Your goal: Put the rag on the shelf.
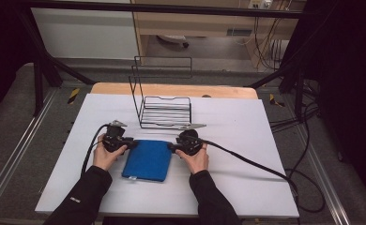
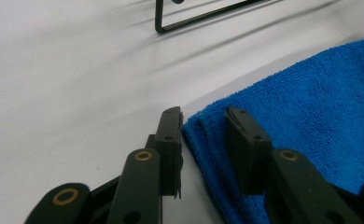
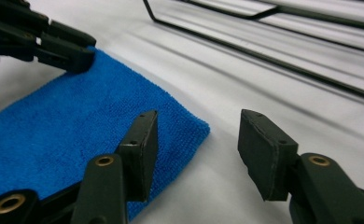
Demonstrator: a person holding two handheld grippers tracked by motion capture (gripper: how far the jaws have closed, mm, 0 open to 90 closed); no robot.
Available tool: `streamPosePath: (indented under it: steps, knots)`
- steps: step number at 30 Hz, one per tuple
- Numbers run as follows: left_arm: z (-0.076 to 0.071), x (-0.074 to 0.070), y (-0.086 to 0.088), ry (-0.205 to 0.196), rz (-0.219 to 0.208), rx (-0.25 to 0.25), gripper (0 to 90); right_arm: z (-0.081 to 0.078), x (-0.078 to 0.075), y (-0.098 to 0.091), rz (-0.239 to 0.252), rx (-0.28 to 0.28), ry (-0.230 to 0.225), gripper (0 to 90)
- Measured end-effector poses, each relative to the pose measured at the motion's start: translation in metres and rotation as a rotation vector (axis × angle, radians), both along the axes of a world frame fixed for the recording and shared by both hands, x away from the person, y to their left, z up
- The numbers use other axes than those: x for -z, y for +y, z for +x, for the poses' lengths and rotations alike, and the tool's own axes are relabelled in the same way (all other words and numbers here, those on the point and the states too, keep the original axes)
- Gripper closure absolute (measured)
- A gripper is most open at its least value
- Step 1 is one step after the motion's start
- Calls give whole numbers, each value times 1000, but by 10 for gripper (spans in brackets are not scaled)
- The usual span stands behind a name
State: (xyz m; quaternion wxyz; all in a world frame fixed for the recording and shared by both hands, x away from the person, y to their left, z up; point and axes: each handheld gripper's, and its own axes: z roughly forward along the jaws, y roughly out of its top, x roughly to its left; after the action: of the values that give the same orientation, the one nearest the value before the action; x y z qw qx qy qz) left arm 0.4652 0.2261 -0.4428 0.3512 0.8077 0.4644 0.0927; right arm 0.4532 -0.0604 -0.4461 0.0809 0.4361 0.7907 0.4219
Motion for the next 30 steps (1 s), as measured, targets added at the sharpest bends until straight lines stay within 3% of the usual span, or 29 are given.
streamPosePath:
  steps: [5, 9, 14, 16, 17, 21, 25, 30]
  knots:
    - [-1, 1, -2, -5, 4, 7, 691, 2, 4, 8, 30, -6, 18, 550]
    - [-2, 0, -3, 15, -7, 23, 797, 6, 9, 8, 14, 2, 40, 594]
    - [-3, -1, -6, 0, 12, 30, 822, 7, 10, 9, 25, 1, 49, 647]
    - [-4, -1, -6, -1, 18, 30, 830, 7, 9, 10, 16, -2, 56, 691]
    - [-4, -1, -6, 1, 18, 31, 834, 7, 8, 14, -2, -20, 67, 757]
    - [-5, -3, -4, 6, 19, 35, 844, 6, 5, 17, -2, -28, 72, 829]
    - [-8, -6, -1, -7, 5, 33, 847, 4, 1, 16, 9, -31, 63, 842]
    - [-15, -19, 7, -56, -49, 28, 847, 0, -11, 13, 49, -41, 32, 843]
